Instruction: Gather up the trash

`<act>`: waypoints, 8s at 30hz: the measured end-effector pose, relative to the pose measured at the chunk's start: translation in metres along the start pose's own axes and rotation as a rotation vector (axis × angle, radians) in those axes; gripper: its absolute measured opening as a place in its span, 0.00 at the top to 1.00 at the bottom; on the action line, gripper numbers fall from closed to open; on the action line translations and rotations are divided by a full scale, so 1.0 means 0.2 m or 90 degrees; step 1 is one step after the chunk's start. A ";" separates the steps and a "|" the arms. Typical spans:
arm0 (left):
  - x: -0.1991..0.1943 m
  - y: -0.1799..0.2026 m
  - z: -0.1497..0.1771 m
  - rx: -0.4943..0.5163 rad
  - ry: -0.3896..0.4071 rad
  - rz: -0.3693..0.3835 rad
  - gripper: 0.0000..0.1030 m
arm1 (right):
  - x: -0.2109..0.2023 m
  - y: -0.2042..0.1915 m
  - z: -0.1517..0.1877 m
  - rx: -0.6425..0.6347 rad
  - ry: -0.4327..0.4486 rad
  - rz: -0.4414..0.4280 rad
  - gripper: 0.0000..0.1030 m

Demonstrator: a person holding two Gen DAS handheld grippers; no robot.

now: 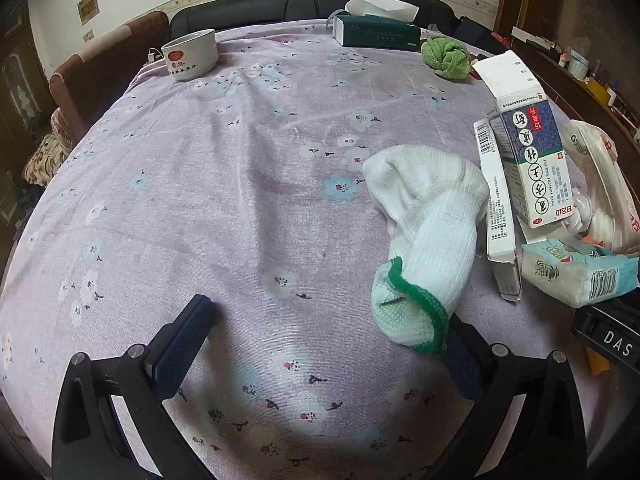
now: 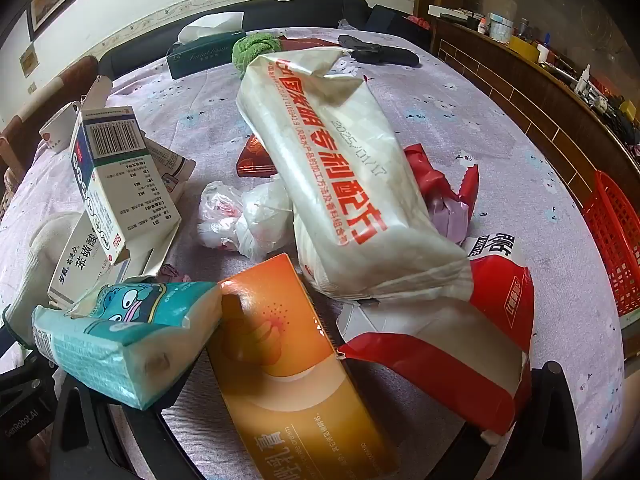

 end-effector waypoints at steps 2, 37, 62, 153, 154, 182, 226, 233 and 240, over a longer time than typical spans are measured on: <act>0.00 0.00 0.00 -0.001 0.000 0.001 0.00 | 0.00 0.00 0.00 0.000 -0.001 0.000 0.00; -0.81 0.12 0.34 0.009 0.344 0.039 0.00 | -0.72 0.24 0.33 -0.081 0.213 -0.157 0.00; -0.88 0.24 0.52 -0.007 0.327 0.067 0.00 | -0.95 0.45 0.50 -0.063 0.353 0.021 0.00; -0.37 -0.01 -0.04 -0.069 0.124 0.276 0.81 | -0.44 0.13 -0.04 -0.125 0.126 -0.235 0.84; -0.39 0.00 -0.04 -0.065 0.128 0.279 0.81 | -0.46 0.14 -0.03 -0.121 0.129 -0.240 0.84; -0.90 1.19 0.05 0.212 0.141 0.467 0.81 | -0.89 1.17 0.12 0.184 0.253 -0.250 0.85; -0.70 0.97 0.20 0.139 0.116 0.361 0.28 | -0.72 1.26 0.18 0.148 0.210 -0.202 0.41; -0.42 0.47 0.23 -0.016 0.035 0.297 0.26 | -0.64 0.97 0.20 0.092 0.173 -0.239 0.38; -0.25 0.50 0.22 -0.031 -0.014 0.300 0.26 | -0.59 0.87 0.21 0.076 0.150 -0.243 0.38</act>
Point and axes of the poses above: each gripper's, at about its wrist camera, not at the fingertips, and x roughly the way its jaws point, y to its right, z to its underside, the point moved 4 cm from there along x, roughly the way its jaws point, and after that the axes turned 2 degrees about -x, right-handed, at the moved point
